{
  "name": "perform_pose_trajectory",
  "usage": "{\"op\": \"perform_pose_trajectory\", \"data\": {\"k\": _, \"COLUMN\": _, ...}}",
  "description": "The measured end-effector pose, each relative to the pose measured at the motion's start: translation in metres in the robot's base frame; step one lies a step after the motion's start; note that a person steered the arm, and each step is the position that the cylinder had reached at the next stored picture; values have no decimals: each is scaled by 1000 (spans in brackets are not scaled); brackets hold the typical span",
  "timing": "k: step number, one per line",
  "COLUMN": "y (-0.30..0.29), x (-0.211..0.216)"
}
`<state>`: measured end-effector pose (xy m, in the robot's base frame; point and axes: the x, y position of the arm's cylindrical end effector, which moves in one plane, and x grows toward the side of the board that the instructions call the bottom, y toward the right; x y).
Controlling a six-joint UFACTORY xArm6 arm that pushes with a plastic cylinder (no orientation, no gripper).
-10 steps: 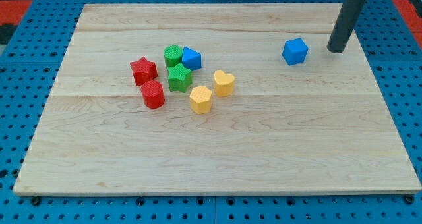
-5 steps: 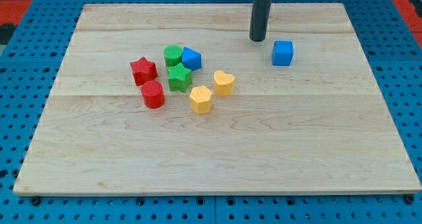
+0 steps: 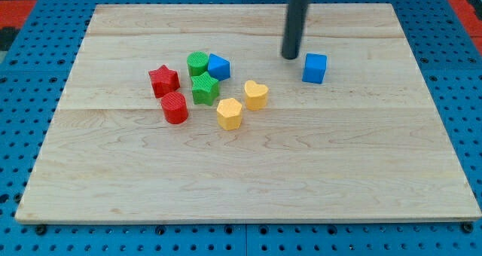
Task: Place the blue cube at the right of the green star
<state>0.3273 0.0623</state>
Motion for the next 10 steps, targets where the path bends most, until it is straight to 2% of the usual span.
{"op": "perform_pose_trajectory", "data": {"k": 2, "y": 108, "x": -36}}
{"op": "perform_pose_trajectory", "data": {"k": 3, "y": 146, "x": -13}}
{"op": "perform_pose_trajectory", "data": {"k": 4, "y": 150, "x": 36}}
{"op": "perform_pose_trajectory", "data": {"k": 6, "y": 72, "x": 20}}
{"op": "perform_pose_trajectory", "data": {"k": 7, "y": -5, "x": 30}}
{"op": "perform_pose_trajectory", "data": {"k": 9, "y": -4, "x": 27}}
{"op": "perform_pose_trajectory", "data": {"k": 10, "y": 32, "x": 27}}
